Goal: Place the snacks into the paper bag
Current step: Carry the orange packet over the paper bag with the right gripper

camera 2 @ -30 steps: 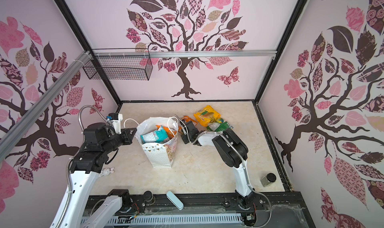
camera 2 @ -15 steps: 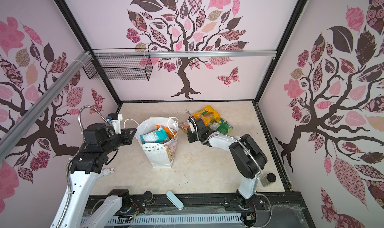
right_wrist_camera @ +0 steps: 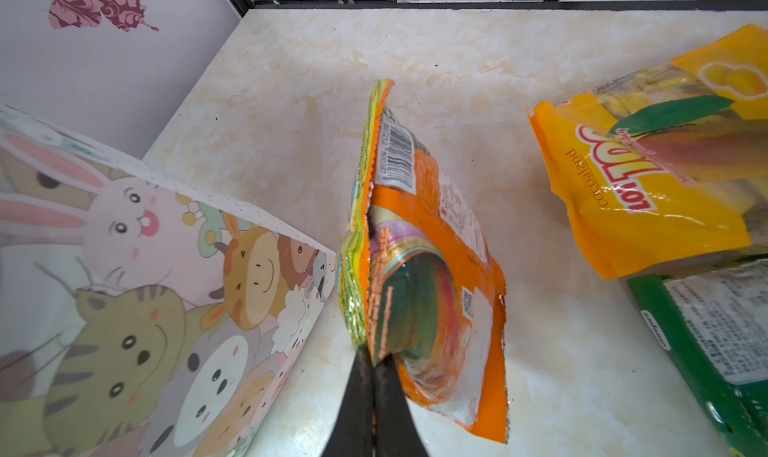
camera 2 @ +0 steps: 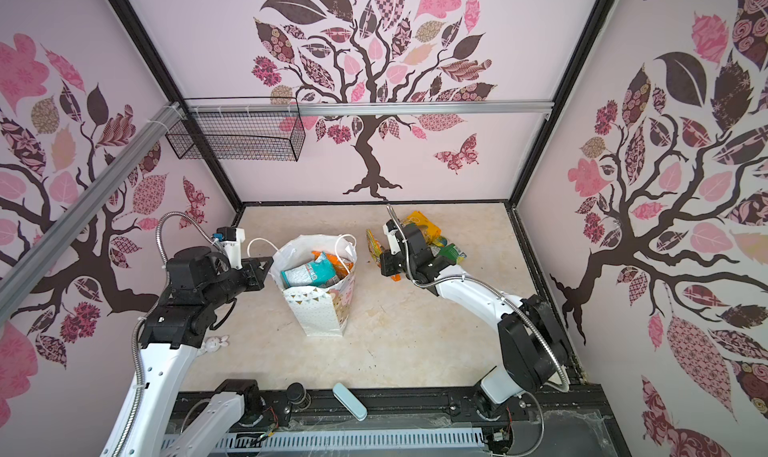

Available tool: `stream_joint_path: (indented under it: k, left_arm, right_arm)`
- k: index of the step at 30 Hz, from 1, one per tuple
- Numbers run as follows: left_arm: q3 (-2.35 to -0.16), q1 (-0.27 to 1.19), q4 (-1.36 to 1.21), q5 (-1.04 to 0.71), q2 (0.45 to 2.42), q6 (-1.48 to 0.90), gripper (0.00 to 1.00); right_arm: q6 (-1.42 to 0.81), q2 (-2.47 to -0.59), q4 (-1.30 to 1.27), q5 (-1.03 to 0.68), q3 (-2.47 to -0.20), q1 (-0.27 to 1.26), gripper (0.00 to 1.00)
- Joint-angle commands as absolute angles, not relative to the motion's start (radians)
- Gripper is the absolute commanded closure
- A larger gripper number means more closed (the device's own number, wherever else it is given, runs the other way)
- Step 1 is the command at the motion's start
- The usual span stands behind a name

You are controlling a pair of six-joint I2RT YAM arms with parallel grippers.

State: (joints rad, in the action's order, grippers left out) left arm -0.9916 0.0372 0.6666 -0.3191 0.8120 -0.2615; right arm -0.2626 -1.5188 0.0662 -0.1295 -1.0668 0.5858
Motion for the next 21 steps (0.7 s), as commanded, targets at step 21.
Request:
stream_joint_path:
  k: [21]
  left_arm:
    - [-0.967,0.032,0.635,-0.322,0.786,-0.253,0.98]
  right_arm:
    - [-0.323,-1.295,0.2,-0.187,-1.206,0.579,1.0]
